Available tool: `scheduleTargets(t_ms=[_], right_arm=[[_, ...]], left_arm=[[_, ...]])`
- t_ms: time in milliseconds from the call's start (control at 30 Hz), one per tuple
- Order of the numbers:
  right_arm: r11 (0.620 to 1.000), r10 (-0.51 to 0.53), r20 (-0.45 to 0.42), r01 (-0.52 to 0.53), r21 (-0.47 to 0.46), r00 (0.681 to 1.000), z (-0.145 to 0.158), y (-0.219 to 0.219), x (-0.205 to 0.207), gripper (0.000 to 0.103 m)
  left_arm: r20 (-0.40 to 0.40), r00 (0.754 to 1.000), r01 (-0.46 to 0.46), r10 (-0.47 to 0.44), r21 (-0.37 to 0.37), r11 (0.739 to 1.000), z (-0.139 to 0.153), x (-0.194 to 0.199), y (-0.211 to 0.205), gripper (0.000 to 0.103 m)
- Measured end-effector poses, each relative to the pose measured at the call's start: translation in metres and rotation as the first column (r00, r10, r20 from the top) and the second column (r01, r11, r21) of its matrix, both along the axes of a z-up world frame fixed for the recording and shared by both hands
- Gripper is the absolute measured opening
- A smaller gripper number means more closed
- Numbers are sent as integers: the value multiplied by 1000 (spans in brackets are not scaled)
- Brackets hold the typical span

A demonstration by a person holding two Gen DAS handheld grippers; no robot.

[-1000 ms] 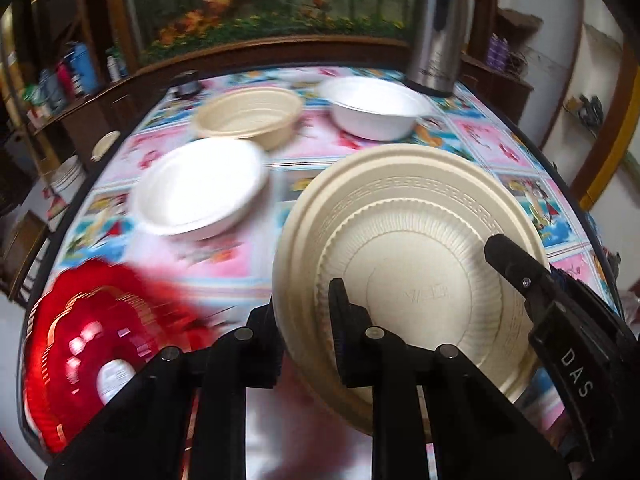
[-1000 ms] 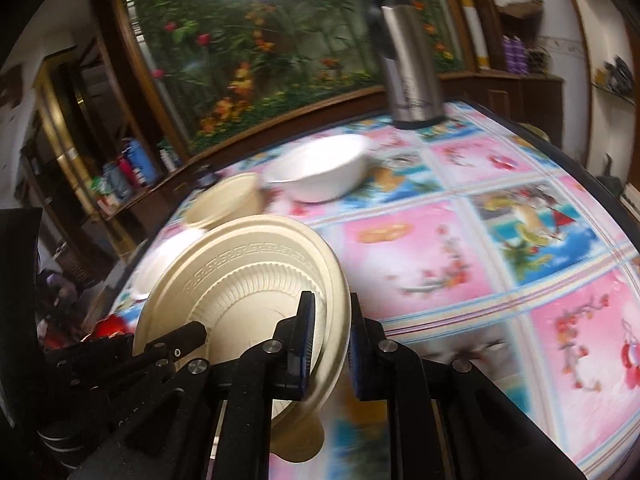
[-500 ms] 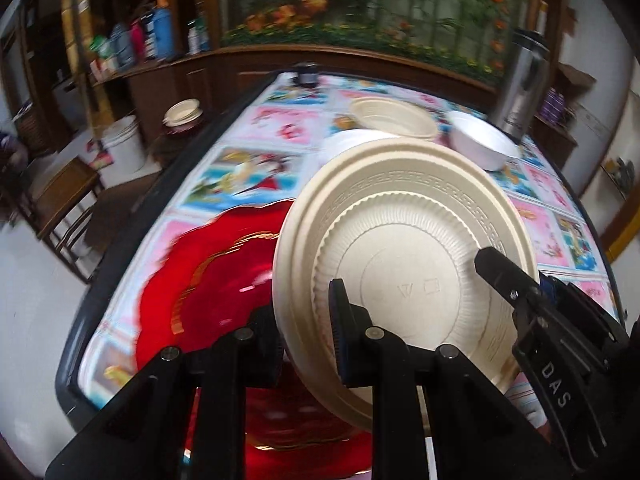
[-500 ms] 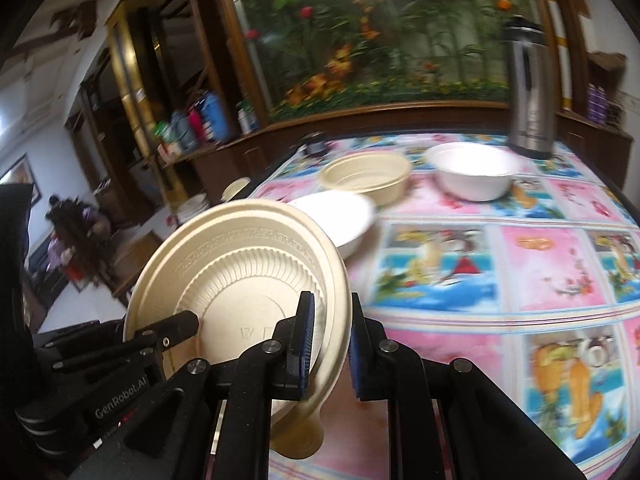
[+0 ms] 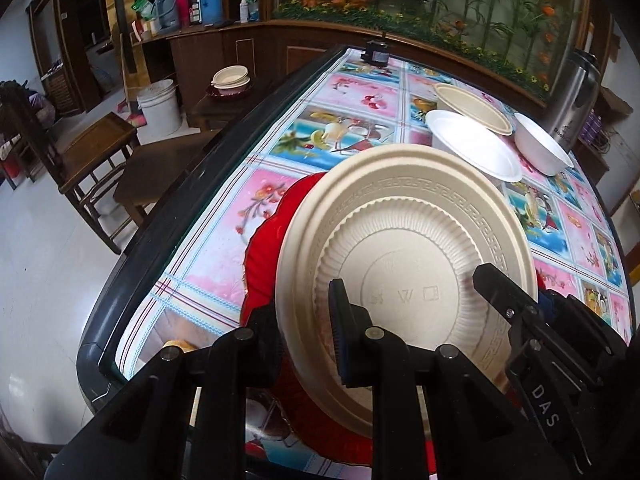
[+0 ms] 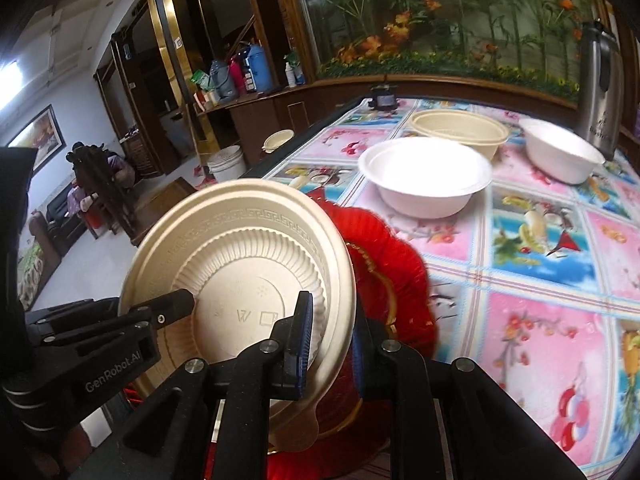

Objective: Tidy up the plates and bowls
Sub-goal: 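Set the tan bowl onto the stacked red plates and open the right tool, then reach the right tool to a white paper bowl and grasp its rim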

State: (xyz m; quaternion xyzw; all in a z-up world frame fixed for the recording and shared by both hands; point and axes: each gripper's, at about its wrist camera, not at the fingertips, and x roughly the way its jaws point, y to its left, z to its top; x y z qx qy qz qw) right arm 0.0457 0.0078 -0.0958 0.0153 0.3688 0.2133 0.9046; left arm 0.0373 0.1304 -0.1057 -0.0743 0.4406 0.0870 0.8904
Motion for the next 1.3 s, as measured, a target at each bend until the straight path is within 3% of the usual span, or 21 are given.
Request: scheduleTargets(t_ms=[133, 300, 367, 467, 567, 867, 967, 1300], right_arm=[[1000, 14, 8, -14, -9, 1000, 1, 5, -4, 21], [1000, 7, 38, -7, -6, 999, 9, -2, -9, 50], [1000, -4, 60, 2, 32, 998, 16, -14, -10, 62], [996, -44, 100, 35, 85, 994, 26, -38, -7, 70], [988, -101, 93, 88, 130, 991, 28, -65, 4, 70], [920, -246, -53, 250, 302, 968, 8, -142, 45, 71], [913, -261, -68, 269, 307, 963, 3, -149, 49, 71], [913, -276, -84, 289, 288, 957, -3, -150, 54, 71]], left_arm=[[21, 1000, -18, 18, 35, 999, 4, -6, 2, 19], [66, 997, -30, 27, 37, 999, 14, -12, 7, 28], [103, 993, -62, 54, 75, 995, 20, -17, 8, 57], [178, 981, -97, 76, 116, 989, 32, -25, 10, 64], [212, 975, -103, 74, 133, 986, 41, -23, 9, 68], [183, 983, -49, 16, 179, 983, 49, 9, -14, 70], [166, 986, -41, 9, 188, 981, 47, 14, -22, 75], [141, 990, -27, 2, 177, 984, 50, 22, -22, 76]])
